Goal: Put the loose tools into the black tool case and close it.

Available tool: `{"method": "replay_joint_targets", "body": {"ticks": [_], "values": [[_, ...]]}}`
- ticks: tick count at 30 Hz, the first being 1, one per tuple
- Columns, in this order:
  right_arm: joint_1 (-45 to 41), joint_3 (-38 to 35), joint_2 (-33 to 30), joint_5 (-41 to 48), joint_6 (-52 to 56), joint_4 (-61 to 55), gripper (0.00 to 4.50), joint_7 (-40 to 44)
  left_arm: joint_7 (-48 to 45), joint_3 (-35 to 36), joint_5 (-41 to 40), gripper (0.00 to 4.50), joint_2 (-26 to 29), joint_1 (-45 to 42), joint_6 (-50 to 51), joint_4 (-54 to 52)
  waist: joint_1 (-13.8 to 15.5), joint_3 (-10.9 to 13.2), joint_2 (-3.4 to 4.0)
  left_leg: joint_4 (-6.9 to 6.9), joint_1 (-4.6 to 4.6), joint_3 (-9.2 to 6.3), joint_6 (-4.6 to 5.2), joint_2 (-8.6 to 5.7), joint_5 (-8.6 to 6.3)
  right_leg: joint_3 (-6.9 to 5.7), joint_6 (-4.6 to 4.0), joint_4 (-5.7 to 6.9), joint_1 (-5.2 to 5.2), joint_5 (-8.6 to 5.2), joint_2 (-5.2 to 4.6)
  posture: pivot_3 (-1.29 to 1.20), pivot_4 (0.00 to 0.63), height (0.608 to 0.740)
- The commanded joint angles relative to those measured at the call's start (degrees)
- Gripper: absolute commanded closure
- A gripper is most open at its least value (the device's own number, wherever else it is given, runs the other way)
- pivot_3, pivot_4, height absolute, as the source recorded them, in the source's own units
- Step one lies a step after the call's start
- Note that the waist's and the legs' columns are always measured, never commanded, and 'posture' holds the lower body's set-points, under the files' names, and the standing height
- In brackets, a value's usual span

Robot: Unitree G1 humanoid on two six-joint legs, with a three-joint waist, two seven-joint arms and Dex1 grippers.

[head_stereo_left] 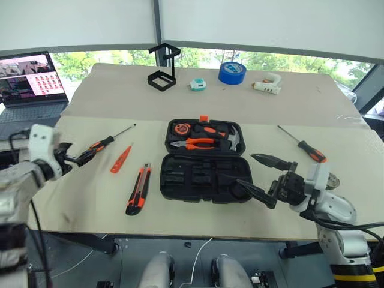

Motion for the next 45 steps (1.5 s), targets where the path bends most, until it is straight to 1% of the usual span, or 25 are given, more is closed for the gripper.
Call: {"method": "replay_joint_targets", "body": {"ticks": [1, 3, 6, 9, 11, 12, 13, 15, 17, 18, 19, 21, 22, 24, 26, 28, 30, 31, 33, 35, 37, 38, 40, 42, 45], "values": [[-0.31, -0.9, 0.3, 0.11, -0.56, -1.52, 0.1, -0.36, -3.73, -6.22, 7.57, 0.0, -2.03, -12.62, -5.44, 17.44, -0.09, 0.03, -0.04, 0.0, -0.01, -0.02, -0.01, 0.04, -0.01, 0.0, 0.0, -0.01, 0.0, 0.0, 0.07, 0.0, 0.15, 0.74], [0.18, -1.01, 0.57, -0.17, -0.74, -2.09, 0.1, -0.95, -5.35, -9.53, 11.6, 0.0, -4.83, -20.25, -9.64, 28.68, 0.16, 0.03, -0.06, 0.03, -0.02, 0.02, -0.03, 0.03, 0.01, -0.08, 0.01, 0.0, 0.04, -0.01, 0.16, 0.0, 0.15, 0.74], [1.33, -1.41, 0.74, -0.44, -0.9, -3.17, 0.1, -1.66, -6.32, -10.97, 15.04, 0.0, -7.19, -26.82, -15.73, 39.45, 0.37, 0.05, -0.09, 0.08, -0.03, 0.2, -0.04, 0.01, 0.01, -0.07, 0.04, 0.0, 0.08, 0.0, 0.16, 0.0, 0.15, 0.74], [3.09, -2.14, 0.57, -0.7, -1.12, -4.41, 0.1, -2.16, -5.98, -11.0, 17.11, 0.0, -8.88, -31.57, -18.58, 47.09, 0.24, 0.1, -0.18, 0.08, -0.15, 0.17, -0.03, 0.03, 0.0, -0.07, 0.06, -0.03, 0.0, 0.0, 0.16, 0.0, 0.15, 0.74], [4.92, -3.13, 0.27, -0.78, -1.26, -5.69, 0.1, -2.66, -8.34, -12.04, 18.87, 0.0, -9.47, -32.98, -18.05, 50.06, 0.26, 0.1, -0.19, 0.09, -0.25, 0.13, -0.03, 0.04, 0.0, -0.07, 0.07, -0.02, -0.07, 0.01, 0.16, 0.0, 0.15, 0.74], [5.47, -3.46, 0.15, -0.84, -1.32, -6.03, 0.0, -2.85, -8.95, -12.53, 19.81, 0.52, -9.67, -33.38, -18.09, 51.09, 0.3, 0.1, -0.19, 0.1, -0.25, 0.13, -0.03, 0.02, 0.01, -0.08, 0.07, 0.0, -0.07, 0.01, 0.15, 0.0, 0.15, 0.74], [6.2, -4.04, 0.17, -0.84, -1.38, -6.56, 0.0, -3.39, -8.53, -12.92, 20.83, 0.66, -9.67, -33.67, -18.12, 51.94, 0.31, 0.1, -0.18, 0.1, -0.25, 0.14, -0.03, 0.03, 0.0, -0.08, 0.08, -0.01, -0.06, 0.02, 0.15, 0.0, 0.15, 0.74], [7.31, -4.65, 0.27, -1.01, -1.63, -7.3, 0.0, -3.86, -7.2, -12.53, 21.68, 1.56, -9.59, -34.06, -18.53, 52.83, 0.37, 0.1, -0.18, 0.11, -0.24, 0.13, -0.03, 0.02, 0.0, -0.07, 0.09, 0.0, -0.06, 0.02, 0.13, 0.0, 0.15, 0.74], [8.07, -4.82, 0.54, -1.23, -1.81, -7.7, 0.0, -4.09, -7.78, -11.8, 21.73, 2.17, -9.46, -34.22, -19.08, 53.1, 0.37, 0.1, -0.18, 0.12, -0.22, 0.06, -0.03, 0.02, 0.01, -0.06, 0.1, 0.01, -0.03, 0.03, 0.13, 0.0, 0.15, 0.74], [8.34, -4.81, 0.61, -1.3, -1.94, -7.79, 0.0, -4.13, -8.04, -11.44, 21.73, 2.63, -9.35, -34.21, -19.15, 53.17, 0.37, 0.1, -0.18, 0.12, -0.21, 0.03, -0.03, 0.02, 0.01, -0.06, 0.1, 0.02, -0.03, 0.03, 0.13, 0.0, 0.15, 0.74], [8.5, -4.8, 0.64, -1.34, -2.01, -7.84, 0.0, -4.16, -8.2, -11.17, 21.79, 2.99, -9.29, -34.21, -19.21, 53.25, 0.37, 0.1, -0.18, 0.12, -0.2, -0.01, -0.03, 0.03, 0.01, -0.06, 0.1, 0.03, -0.03, 0.03, 0.13, 0.0, 0.15, 0.74], [8.79, -4.85, 0.57, -1.4, -2.26, -7.74, 0.0, -4.06, -8.79, -9.97, 21.36, 3.57, -8.67, -33.76, -20.68, 52.97, 0.37, 0.1, -0.19, 0.12, -0.19, -0.03, -0.03, 0.03, 0.01, -0.06, 0.1, 0.04, -0.03, 0.03, 0.13, 0.0, 0.15, 0.74], [8.82, -4.93, 0.49, -1.39, -2.37, -7.58, 0.0, -3.99, -9.21, -9.24, 20.95, 3.59, -8.26, -33.49, -21.96, 52.72, 0.36, 0.1, -0.19, 0.13, -0.2, -0.03, -0.03, 0.03, 0.01, -0.05, 0.1, 0.03, -0.03, 0.03, 0.13, 0.0, 0.15, 0.74], [8.26, -5.34, 0.39, -0.97, -2.56, -7.06, 0.0, -3.91, -12.19, -7.4, 19.58, 3.59, -7.2, -32.64, -27.72, 51.36, 0.34, 0.1, -0.19, 0.13, -0.2, -0.03, -0.03, 0.03, 0.01, -0.05, 0.11, 0.03, -0.04, 0.03, 0.12, 0.0, 0.15, 0.74], [7.01, -6.1, 0.34, -0.03, -2.42, -6.41, 0.0, -4.04, -18.89, -4.51, 16.59, 3.59, -6.19, -31.9, -34.15, 48.91, 0.15, 0.1, -0.19, 0.13, -0.21, -0.03, -0.03, 0.04, 0.01, -0.06, 0.1, 0.03, -0.05, 0.03, 0.13, 0.0, 0.15, 0.74], [5.84, -7.08, -0.06, 0.1, -2.79, -5.63, 0.0, -3.82, -25.58, -2.99, 14.28, 3.59, -5.62, -32.28, -35.6, 46.2, 0.21, 0.15, -0.26, 0.14, -0.27, -0.03, -0.05, 0.11, 0.01, -0.08, 0.07, 0.04, -0.13, 0.05, 0.15, 0.0, 0.15, 0.74], [5.35, -8.83, -1.67, 0.47, -1.89, -4.67, 0.0, -3.03, -34.51, -4.85, 13.45, 3.59, -5.93, -31.07, -38.94, 39.18, 0.33, 0.15, -0.26, 0.16, -0.32, -0.03, -0.06, 0.11, 0.03, -0.09, 0.06, 0.04, -0.15, 0.06, 0.15, 0.0, 0.15, 0.74], [5.2, -9.68, -2.42, 0.71, -1.32, -4.12, 0.0, -2.8, -37.85, -6.29, 13.75, 3.59, -6.24, -29.92, -42.23, 35.59, 0.59, 0.15, -0.27, 0.17, -0.34, -0.01, -0.06, 0.1, 0.03, -0.09, 0.06, 0.04, -0.14, 0.06, 0.14, 0.0, 0.15, 0.74], [4.47, -11.24, -4.04, 0.49, -1.54, -1.9, 0.0, -2.08, -42.4, -9.58, 14.31, 3.59, -7.24, -27.98, -41.94, 27.91, 0.86, 0.15, -0.27, 0.22, -0.36, 0.03, -0.05, 0.07, 0.03, -0.17, 0.07, -0.01, -0.07, 0.05, 0.06, 0.0, 0.15, 0.74], [3.03, -12.54, -6.05, -0.84, -3.19, 1.91, 0.0, -0.63, -44.08, -12.81, 14.37, 3.59, -9.33, -26.88, -38.43, 20.12, 1.03, 0.14, -0.24, 0.27, -0.34, 0.04, 0.0, 0.02, 0.0, -0.13, 0.08, -0.02, 0.01, 0.05, -0.02, 0.0, 0.15, 0.74], [1.23, -13.38, -8.35, -2.12, -4.77, 6.25, 0.0, 1.27, -43.59, -15.95, 14.83, 3.59, -11.51, -25.92, -33.89, 12.82, 1.14, 0.14, -0.25, 0.37, -0.35, 0.04, 0.1, -0.02, 0.01, -0.11, 0.12, -0.01, 0.05, 0.07, -0.07, 0.0, 0.15, 0.74], [0.67, -13.52, -9.1, -2.51, -5.31, 7.6, 0.0, 1.97, -44.1, -18.58, 15.67, 3.59, -12.33, -24.74, -31.3, 8.22, 1.09, 0.14, -0.24, 0.45, -0.36, 0.04, 0.13, -0.02, 0.0, -0.11, 0.15, 0.0, 0.06, 0.09, -0.07, 0.0, 0.15, 0.74], [0.26, -13.05, -11.01, -3.86, -5.99, 9.8, 0.0, 3.91, -42.78, -24.16, 19.84, 3.59, -14.31, -22.84, -28.24, 0.81, 0.82, 0.14, -0.24, 0.54, -0.4, -0.01, 0.19, -0.07, -0.04, -0.05, 0.18, 0.03, 0.02, 0.09, -0.03, 0.0, 0.15, 0.74], [0.82, -12.75, -12.22, -4.36, -6.15, 10.71, 0.0, 5.4, -40.44, -27.45, 22.41, 3.59, -16.44, -21.89, -26.15, -2.98, 0.54, 0.14, -0.24, 0.53, -0.4, -0.04, 0.22, -0.04, -0.05, -0.02, 0.2, 0.02, 0.02, 0.08, 0.04, 0.0, 0.15, 0.74], [1.89, -13.25, -12.21, -4.05, -5.51, 10.41, 0.0, 5.44, -36.12, -31.29, 26.9, 3.59, -19.64, -22.78, -22.68, -3.65, 0.34, 0.14, -0.23, 0.53, -0.39, -0.07, 0.22, 0.0, -0.05, 0.02, 0.2, 0.04, 0.01, 0.08, 0.12, 0.0, 0.15, 0.74]]}}
